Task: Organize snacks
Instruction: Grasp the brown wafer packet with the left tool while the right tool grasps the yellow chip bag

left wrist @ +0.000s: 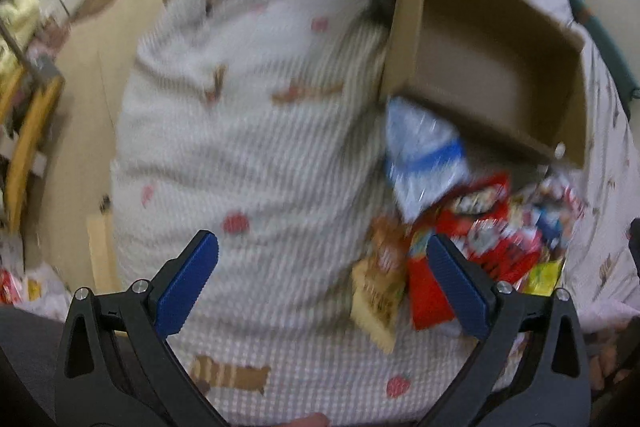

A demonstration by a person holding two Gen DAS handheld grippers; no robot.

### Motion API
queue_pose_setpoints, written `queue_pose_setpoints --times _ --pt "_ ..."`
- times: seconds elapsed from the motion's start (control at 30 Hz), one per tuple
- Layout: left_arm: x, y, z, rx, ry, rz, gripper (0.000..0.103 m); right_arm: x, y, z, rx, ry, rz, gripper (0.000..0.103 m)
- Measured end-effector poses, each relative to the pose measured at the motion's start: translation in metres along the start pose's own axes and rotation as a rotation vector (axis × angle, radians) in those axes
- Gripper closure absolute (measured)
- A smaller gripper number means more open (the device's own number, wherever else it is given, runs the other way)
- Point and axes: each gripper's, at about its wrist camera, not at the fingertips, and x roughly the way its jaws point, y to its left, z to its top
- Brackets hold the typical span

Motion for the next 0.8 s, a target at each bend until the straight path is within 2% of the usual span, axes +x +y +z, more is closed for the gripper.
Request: queue_pose_setpoints --times 0.07,0.2,0.33,0.5,0.53,0.6,0.67,0.73,0.8 --pt "0.013 0.006 -0.004 -0.027 0.069 -0.013 0.018 -0.001 -0.004 -0.001 0.017 0.004 0.001 0.0" --pt "0.039 0.009 0.001 -0.082 0.154 -0.037 0.026 -0.003 -0.007 0.0 0.033 0.002 0.008 0.0" --pt "0.06 -0.012 0.0 -0.026 0.207 -0.052 0.028 -0.002 -0.006 0.002 0.026 0.002 0.011 0.0" --pt "0.081 -0.031 -0.008 -0.003 0.278 -0.081 0.036 0.004 -0.013 0.002 0.042 0.034 0.011 0.0" --pt "0.082 -0.034 -0.01 0.005 0.282 -0.084 0.036 0.007 -0.015 0.001 0.048 0.058 0.018 0.0" --pt "0.084 -0.043 -0.013 0.029 0.291 -0.089 0.038 0.021 -0.019 -0.003 0.074 0.162 0.086 0.0" --pt "0.086 -0.049 -0.017 0.043 0.298 -0.09 0.044 0.042 -0.019 -0.015 0.129 0.323 0.204 0.001" --pt "0.085 -0.056 -0.019 0.052 0.299 -0.088 0.05 0.061 -0.015 -0.028 0.157 0.465 0.272 0.008" --pt "0.085 -0.059 -0.023 0.051 0.295 -0.087 0.056 0.072 -0.01 -0.038 0.151 0.541 0.277 0.025"
